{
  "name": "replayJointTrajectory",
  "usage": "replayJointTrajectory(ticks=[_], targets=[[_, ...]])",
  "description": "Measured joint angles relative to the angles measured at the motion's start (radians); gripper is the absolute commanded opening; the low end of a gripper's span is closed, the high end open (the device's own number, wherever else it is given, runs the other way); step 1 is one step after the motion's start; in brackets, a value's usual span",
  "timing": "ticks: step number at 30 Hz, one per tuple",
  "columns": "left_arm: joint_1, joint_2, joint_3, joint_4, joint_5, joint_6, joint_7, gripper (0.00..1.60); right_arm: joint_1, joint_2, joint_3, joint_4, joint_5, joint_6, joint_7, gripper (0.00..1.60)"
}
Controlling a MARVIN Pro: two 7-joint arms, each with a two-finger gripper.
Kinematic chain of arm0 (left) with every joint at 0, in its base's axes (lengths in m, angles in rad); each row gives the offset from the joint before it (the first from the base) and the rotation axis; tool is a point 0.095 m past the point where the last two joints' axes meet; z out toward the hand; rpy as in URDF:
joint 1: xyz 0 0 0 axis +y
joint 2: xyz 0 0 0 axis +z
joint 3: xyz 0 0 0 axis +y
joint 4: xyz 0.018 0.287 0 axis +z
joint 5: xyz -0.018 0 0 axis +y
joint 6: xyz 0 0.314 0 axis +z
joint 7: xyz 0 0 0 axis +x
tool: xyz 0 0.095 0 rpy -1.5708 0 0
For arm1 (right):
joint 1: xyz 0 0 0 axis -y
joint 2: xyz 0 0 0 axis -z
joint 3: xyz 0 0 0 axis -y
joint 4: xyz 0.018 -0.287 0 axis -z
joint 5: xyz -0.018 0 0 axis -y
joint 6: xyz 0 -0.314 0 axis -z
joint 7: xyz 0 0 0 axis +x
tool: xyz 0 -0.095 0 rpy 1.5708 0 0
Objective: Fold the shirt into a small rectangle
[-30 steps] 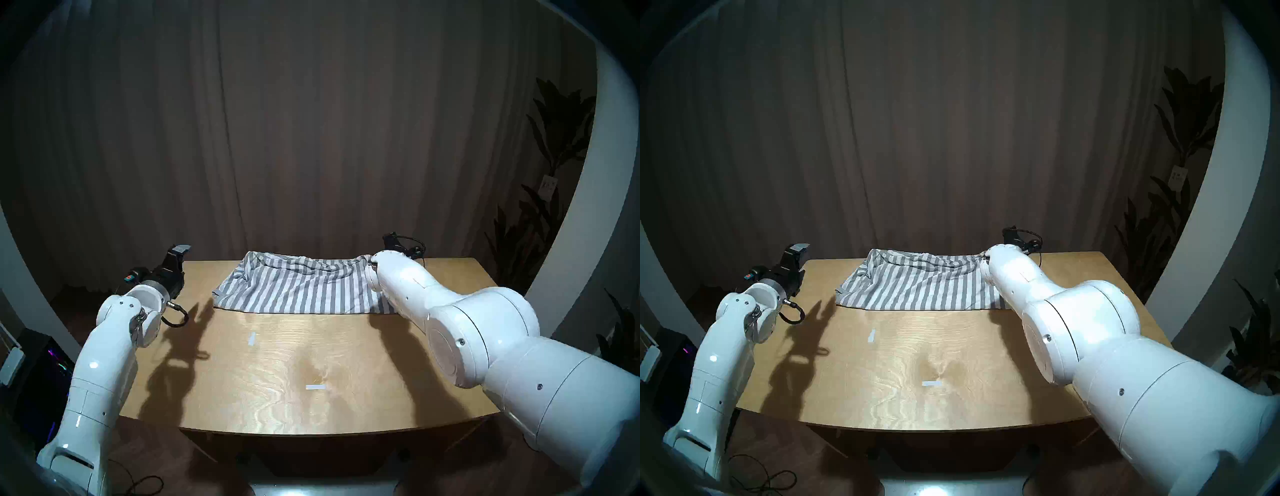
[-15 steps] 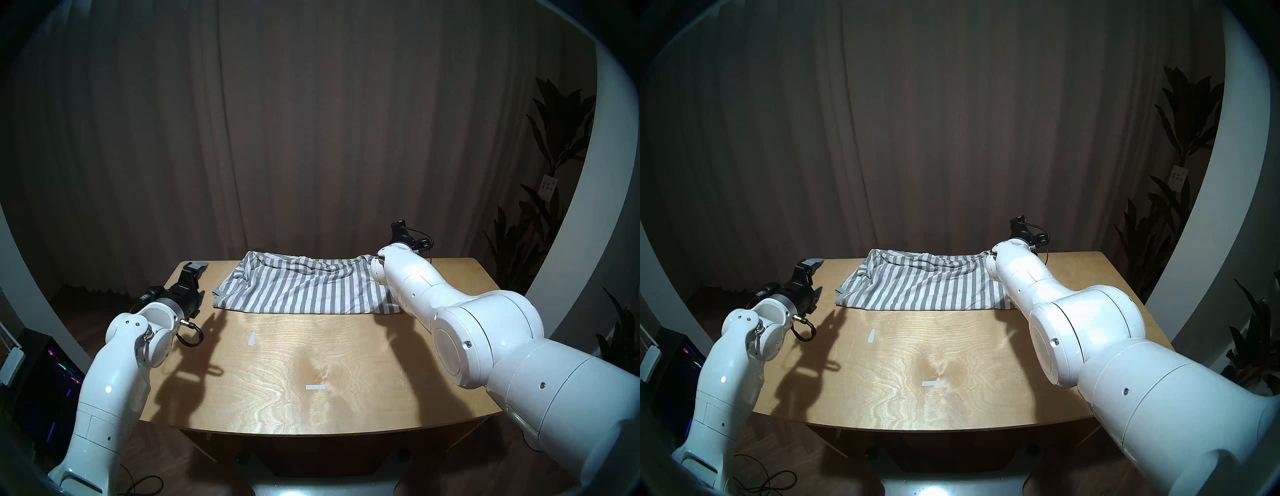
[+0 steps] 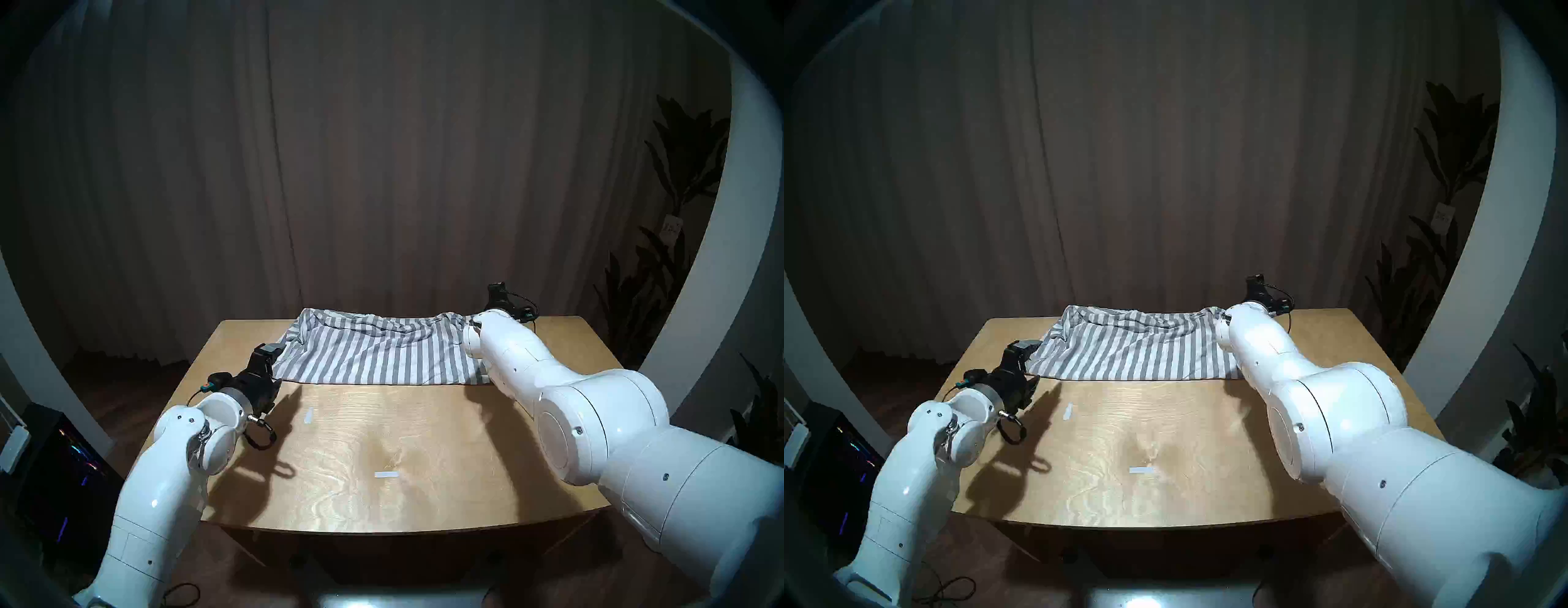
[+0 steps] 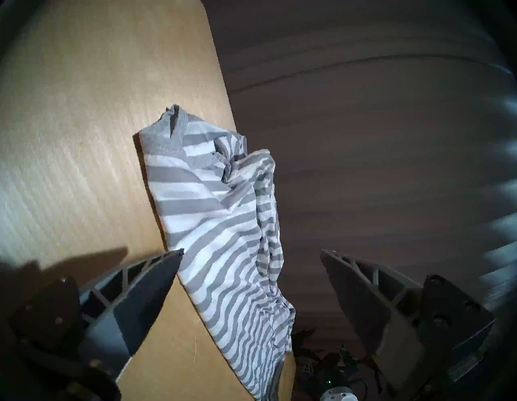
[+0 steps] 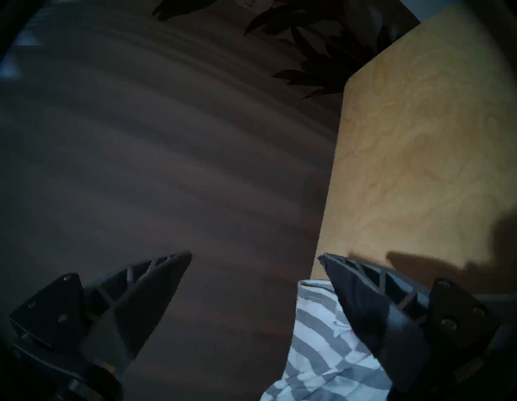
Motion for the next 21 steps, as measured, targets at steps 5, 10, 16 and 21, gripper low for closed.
replayJointTrajectory(ticks=[5,10,16,21], targets=[[0.011,-0.007,0.008,-0.001,-0.004,-0.007,0.001,1.6,-0.016,0.013,0.011,-0.004,0.015,0.027,0.014,1.6],[0.017,-0.013,0.008,-0.003,-0.008,-0.016,0.002,1.6,-0.031,0.02,-0.005,-0.007,0.009,0.05,0.03,1.6],[0.018,-0.018,0.004,-0.004,-0.01,-0.026,0.003,1.6,-0.042,0.034,-0.058,-0.006,-0.037,0.061,0.049,1.6],[0.017,-0.022,0.0,-0.004,-0.011,-0.033,0.004,1.6,-0.047,0.047,-0.093,-0.005,-0.07,0.064,0.059,1.6]])
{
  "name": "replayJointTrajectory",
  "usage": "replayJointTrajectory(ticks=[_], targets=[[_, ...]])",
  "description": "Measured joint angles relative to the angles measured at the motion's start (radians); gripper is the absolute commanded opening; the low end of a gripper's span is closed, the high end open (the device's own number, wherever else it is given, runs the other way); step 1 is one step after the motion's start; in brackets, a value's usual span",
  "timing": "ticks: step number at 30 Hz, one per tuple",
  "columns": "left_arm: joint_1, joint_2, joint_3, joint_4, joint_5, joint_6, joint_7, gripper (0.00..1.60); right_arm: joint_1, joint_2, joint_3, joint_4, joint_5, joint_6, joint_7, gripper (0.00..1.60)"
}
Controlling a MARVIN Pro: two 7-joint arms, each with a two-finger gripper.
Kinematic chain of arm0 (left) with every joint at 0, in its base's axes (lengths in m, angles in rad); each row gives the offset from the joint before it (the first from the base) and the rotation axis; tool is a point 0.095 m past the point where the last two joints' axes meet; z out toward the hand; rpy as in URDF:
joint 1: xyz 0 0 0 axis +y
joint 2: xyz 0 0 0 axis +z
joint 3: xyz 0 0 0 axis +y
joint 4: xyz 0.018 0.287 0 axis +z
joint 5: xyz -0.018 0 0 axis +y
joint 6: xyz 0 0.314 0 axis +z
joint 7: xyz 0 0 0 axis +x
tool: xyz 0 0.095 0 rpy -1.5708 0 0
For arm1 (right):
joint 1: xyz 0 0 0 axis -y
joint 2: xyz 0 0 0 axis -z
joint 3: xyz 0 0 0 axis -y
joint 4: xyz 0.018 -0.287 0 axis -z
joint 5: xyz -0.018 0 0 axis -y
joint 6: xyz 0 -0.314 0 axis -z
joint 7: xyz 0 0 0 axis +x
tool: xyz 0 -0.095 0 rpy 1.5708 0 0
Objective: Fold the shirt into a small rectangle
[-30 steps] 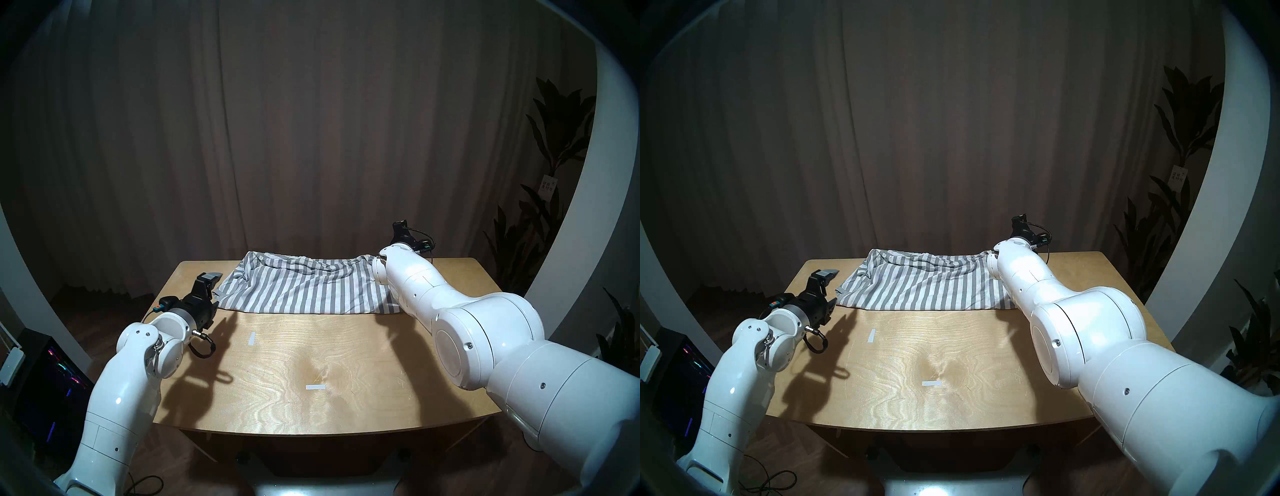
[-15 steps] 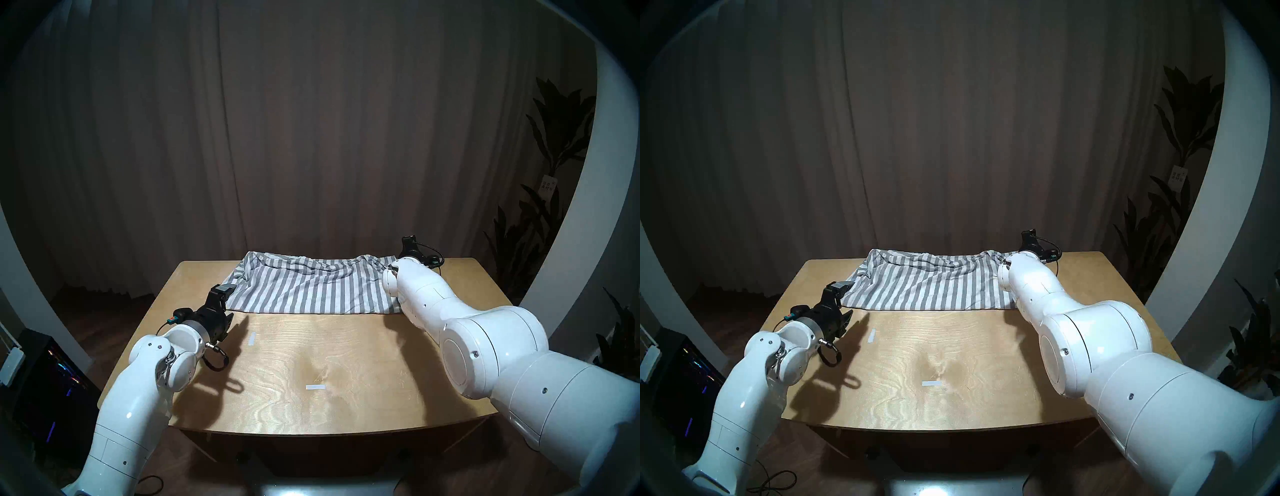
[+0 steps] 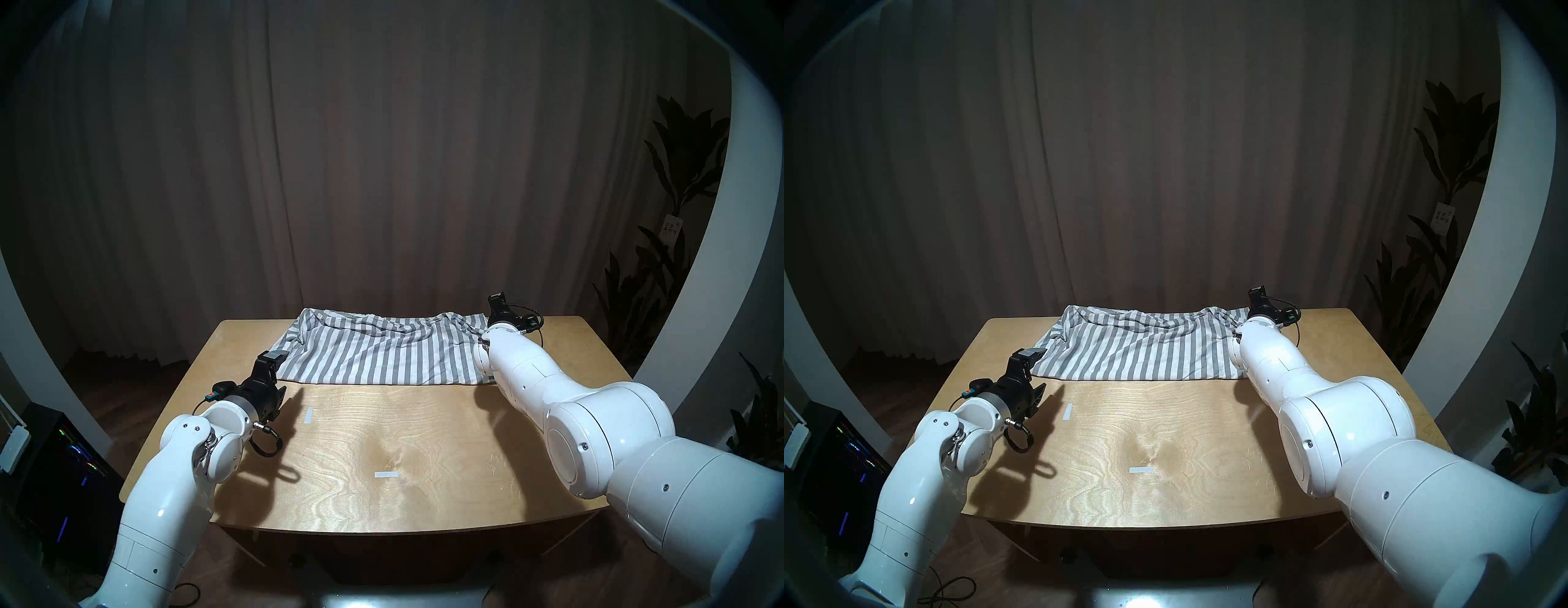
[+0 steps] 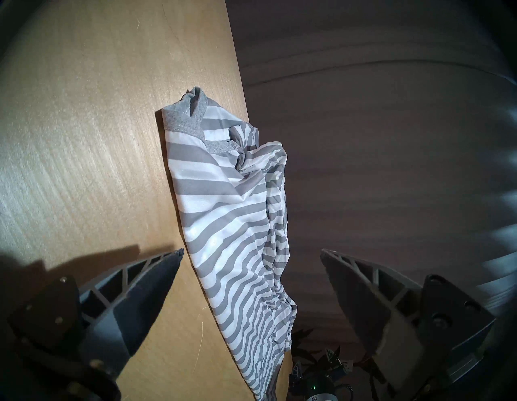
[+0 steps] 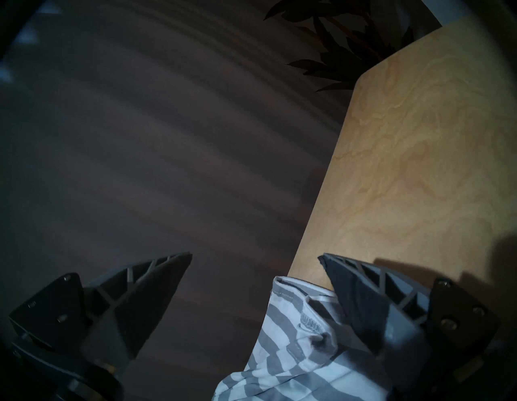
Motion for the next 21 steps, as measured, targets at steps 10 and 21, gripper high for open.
replayJointTrajectory(ticks=[10,21], targets=[[-0.004,-0.009,-0.008,0.0,-0.002,-0.017,0.003,1.6,-0.01,0.041,-0.083,0.001,-0.082,-0.002,0.025,1.6],[-0.015,-0.017,-0.016,0.002,-0.001,-0.038,0.01,1.6,-0.02,0.072,-0.171,-0.002,-0.163,-0.004,0.06,1.6]])
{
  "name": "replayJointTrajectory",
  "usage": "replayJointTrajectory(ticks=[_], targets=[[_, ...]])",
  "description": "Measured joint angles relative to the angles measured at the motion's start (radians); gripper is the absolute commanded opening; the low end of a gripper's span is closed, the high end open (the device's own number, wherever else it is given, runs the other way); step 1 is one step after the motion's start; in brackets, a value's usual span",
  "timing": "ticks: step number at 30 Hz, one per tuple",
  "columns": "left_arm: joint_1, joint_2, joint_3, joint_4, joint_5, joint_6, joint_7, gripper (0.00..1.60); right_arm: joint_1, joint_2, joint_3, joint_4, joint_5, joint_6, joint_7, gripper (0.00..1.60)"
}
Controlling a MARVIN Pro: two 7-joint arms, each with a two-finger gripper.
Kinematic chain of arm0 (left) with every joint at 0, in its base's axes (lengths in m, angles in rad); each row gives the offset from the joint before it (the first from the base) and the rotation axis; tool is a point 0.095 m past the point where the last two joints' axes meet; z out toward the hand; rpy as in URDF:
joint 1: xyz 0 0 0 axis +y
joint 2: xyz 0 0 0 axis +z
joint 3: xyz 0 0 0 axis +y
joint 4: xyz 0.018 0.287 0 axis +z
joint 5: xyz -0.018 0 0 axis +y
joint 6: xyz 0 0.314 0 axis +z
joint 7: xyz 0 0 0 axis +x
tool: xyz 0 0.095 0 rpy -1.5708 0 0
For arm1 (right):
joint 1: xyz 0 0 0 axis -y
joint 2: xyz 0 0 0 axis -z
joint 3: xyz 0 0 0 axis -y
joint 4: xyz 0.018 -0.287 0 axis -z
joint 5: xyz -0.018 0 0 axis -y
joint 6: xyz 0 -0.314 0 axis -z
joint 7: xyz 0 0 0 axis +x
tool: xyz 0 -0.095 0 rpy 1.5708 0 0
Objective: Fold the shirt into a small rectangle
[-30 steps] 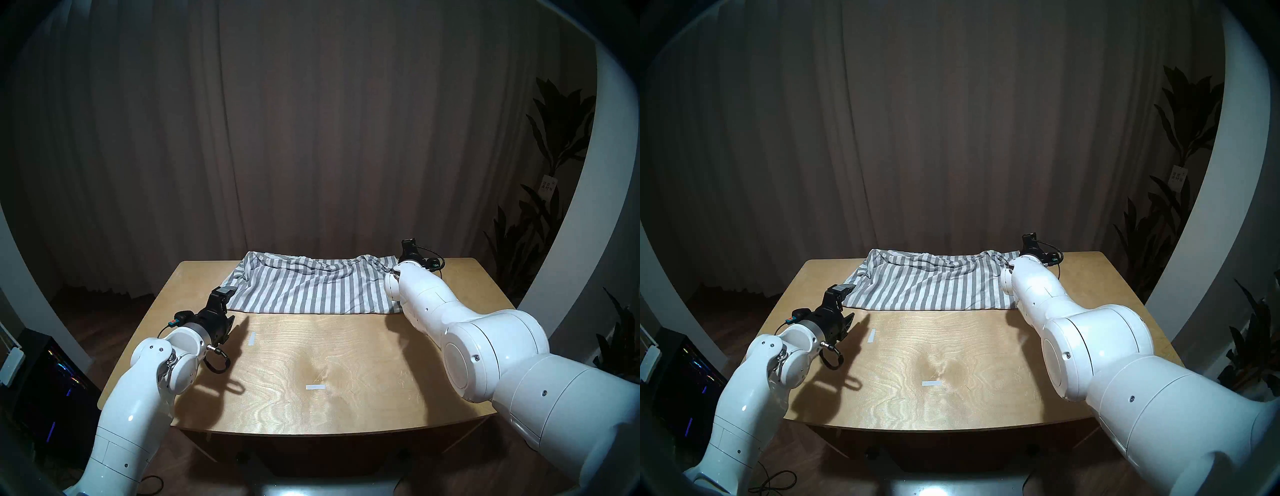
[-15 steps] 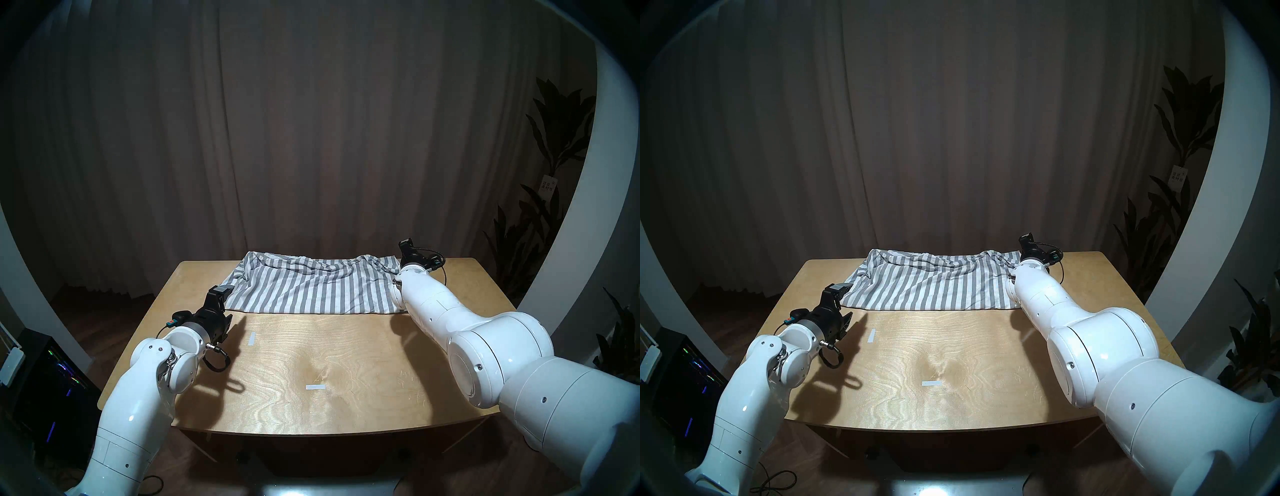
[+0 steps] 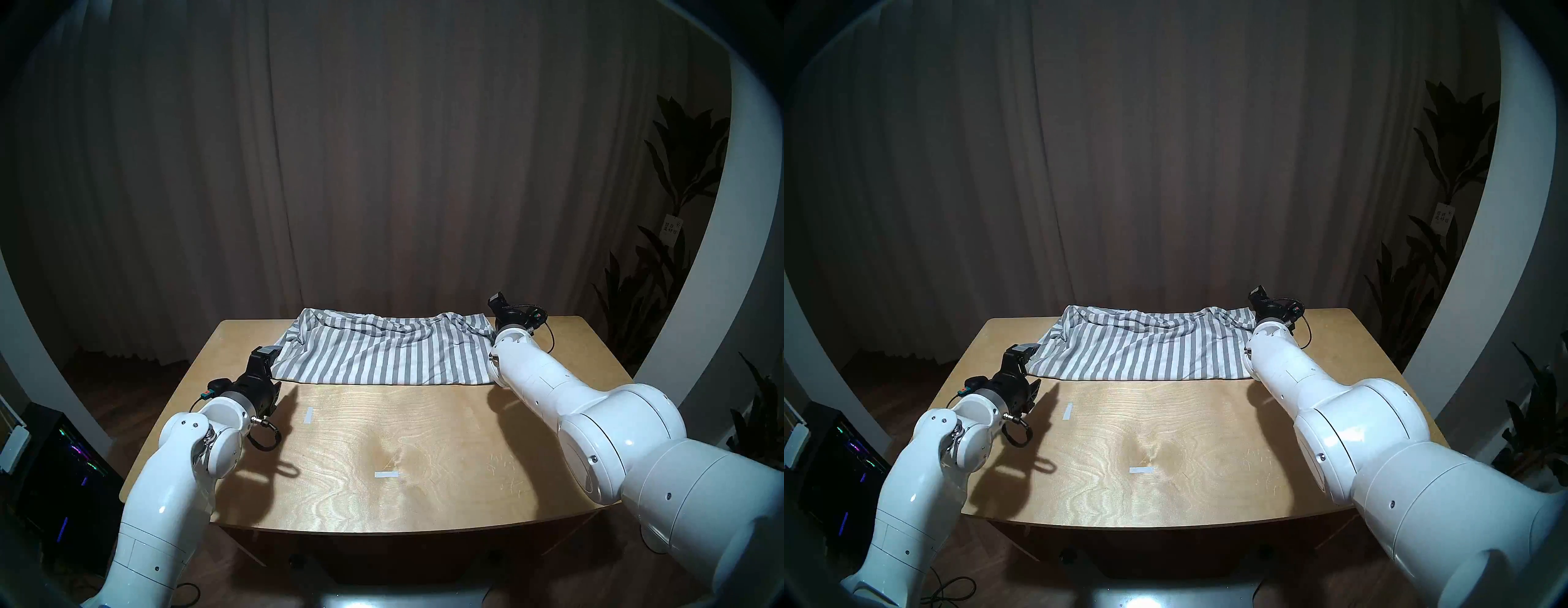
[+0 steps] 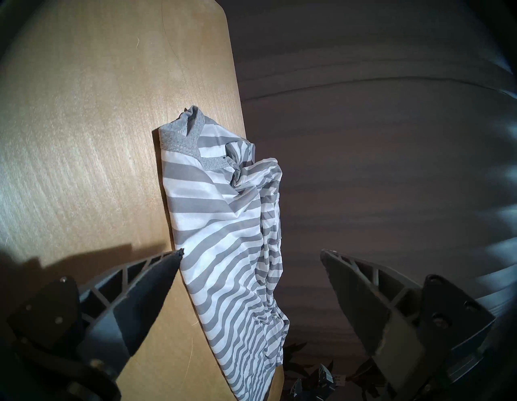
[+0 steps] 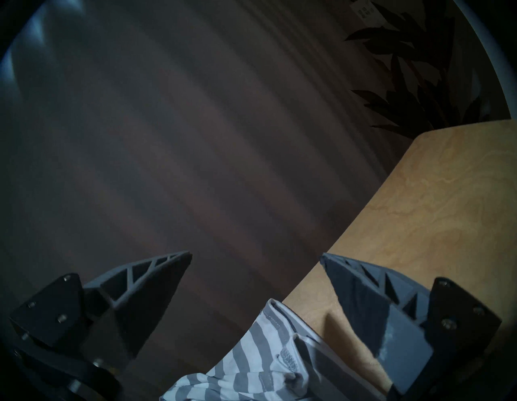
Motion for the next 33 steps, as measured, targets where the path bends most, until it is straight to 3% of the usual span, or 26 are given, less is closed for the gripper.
replayJointTrajectory(ticks=[16,33], targets=[[-0.025,0.003,0.005,0.015,0.033,-0.022,0.033,1.6,-0.006,0.041,-0.115,-0.015,-0.11,-0.005,0.059,1.6],[-0.062,0.008,0.05,0.062,0.073,-0.037,0.12,1.6,-0.025,0.087,-0.217,-0.032,-0.207,-0.008,0.126,1.6]])
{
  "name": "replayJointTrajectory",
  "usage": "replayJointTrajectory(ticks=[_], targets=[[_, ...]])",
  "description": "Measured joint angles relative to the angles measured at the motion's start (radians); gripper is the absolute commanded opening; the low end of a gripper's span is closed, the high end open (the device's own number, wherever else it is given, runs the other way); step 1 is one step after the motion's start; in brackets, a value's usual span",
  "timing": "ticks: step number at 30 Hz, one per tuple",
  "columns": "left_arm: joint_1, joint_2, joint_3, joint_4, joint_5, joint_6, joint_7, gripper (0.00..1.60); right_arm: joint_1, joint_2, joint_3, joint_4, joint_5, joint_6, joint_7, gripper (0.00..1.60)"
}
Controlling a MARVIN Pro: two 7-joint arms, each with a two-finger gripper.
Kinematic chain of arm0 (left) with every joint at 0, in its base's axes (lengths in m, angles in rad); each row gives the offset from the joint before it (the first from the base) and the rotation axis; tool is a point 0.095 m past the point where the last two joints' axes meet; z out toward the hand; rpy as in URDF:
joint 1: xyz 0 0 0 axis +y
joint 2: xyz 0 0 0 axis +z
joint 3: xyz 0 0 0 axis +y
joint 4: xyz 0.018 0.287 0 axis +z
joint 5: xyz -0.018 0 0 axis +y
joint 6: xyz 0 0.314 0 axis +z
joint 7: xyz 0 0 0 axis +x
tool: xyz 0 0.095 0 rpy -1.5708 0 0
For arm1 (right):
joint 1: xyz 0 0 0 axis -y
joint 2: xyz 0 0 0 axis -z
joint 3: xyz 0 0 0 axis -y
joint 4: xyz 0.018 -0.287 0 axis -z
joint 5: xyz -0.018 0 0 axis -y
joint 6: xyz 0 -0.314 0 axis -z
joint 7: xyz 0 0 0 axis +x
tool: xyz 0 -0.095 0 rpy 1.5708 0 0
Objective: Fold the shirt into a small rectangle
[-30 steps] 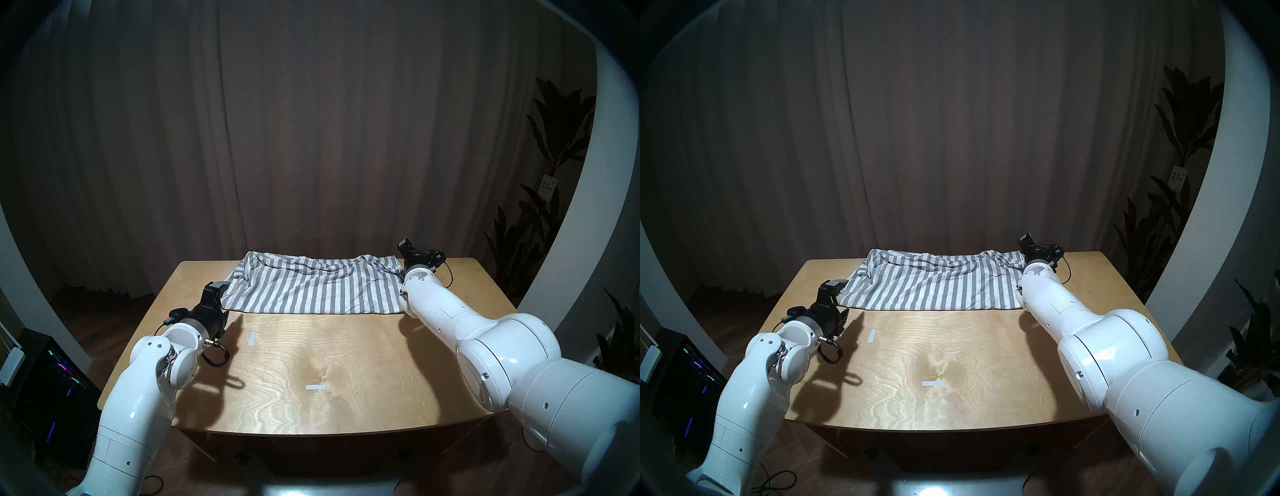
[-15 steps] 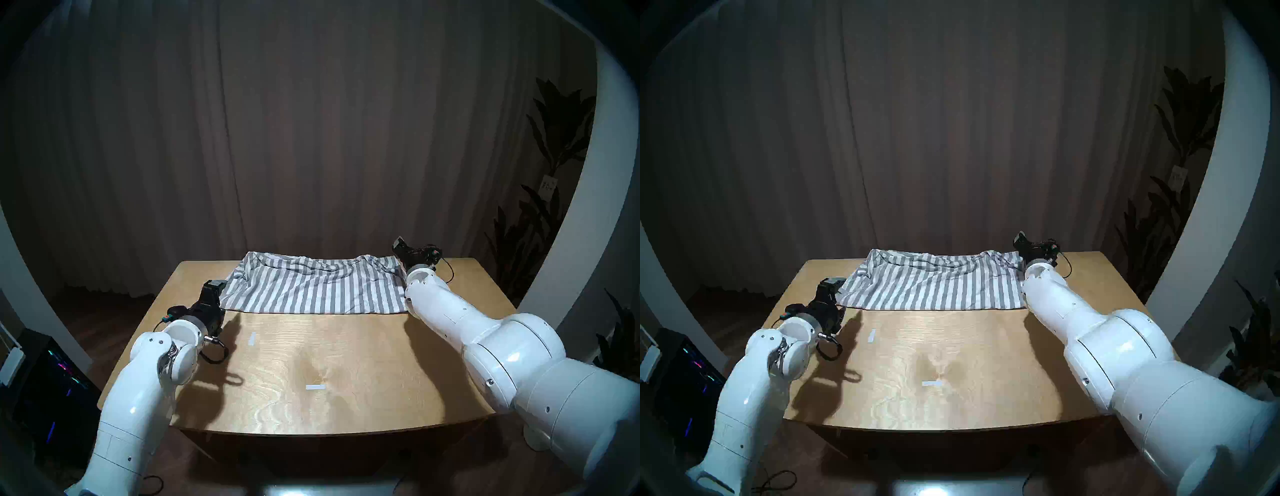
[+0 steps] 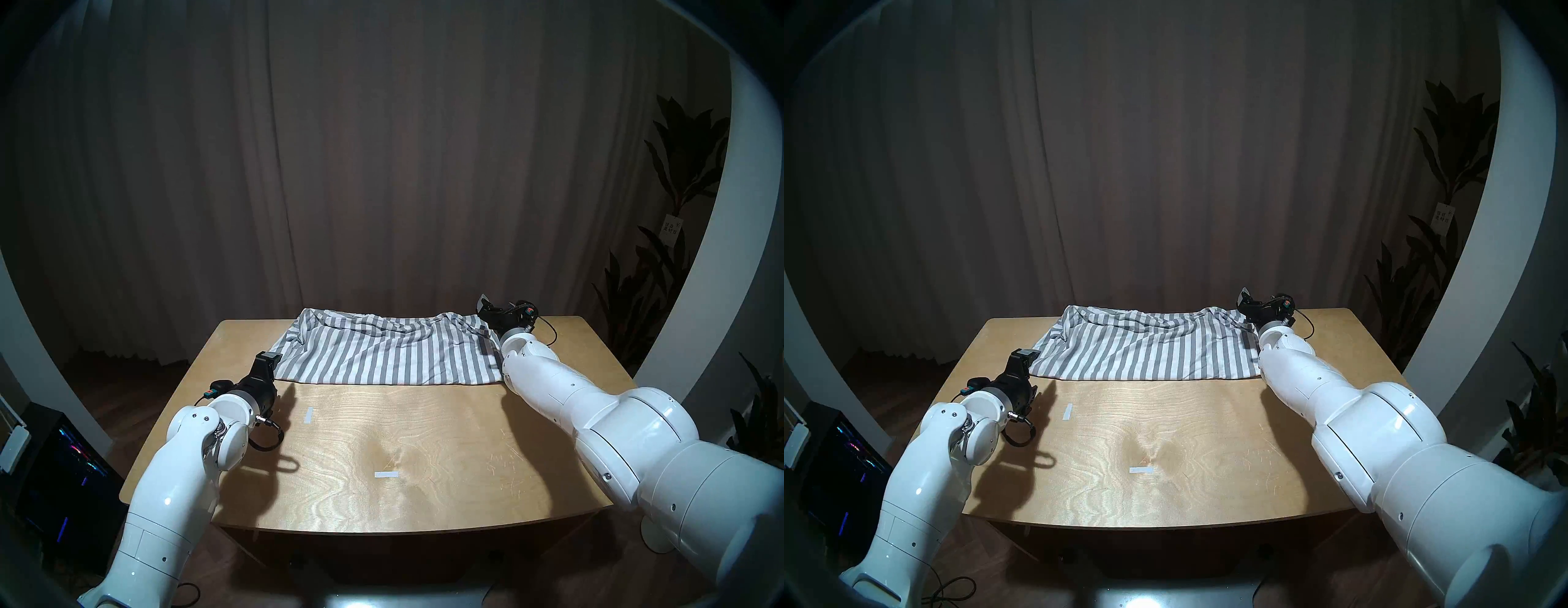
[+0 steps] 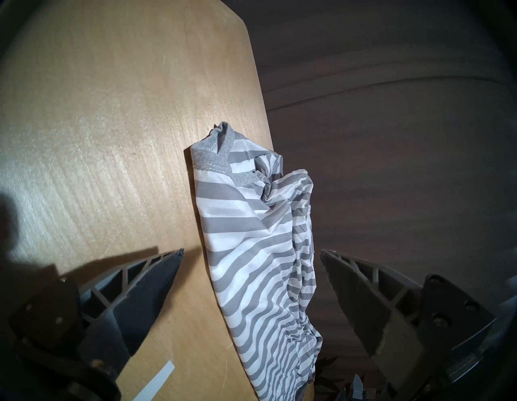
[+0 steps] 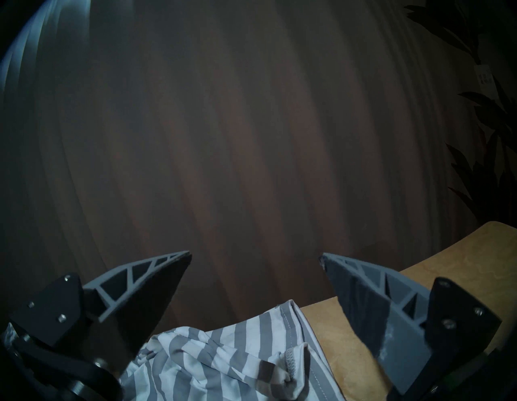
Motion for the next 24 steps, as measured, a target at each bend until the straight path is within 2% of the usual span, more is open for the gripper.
replayJointTrajectory(ticks=[24], targets=[[-0.093,0.01,0.027,0.09,0.045,-0.018,0.11,1.6,-0.022,0.059,-0.105,-0.038,-0.105,-0.009,0.09,1.6]])
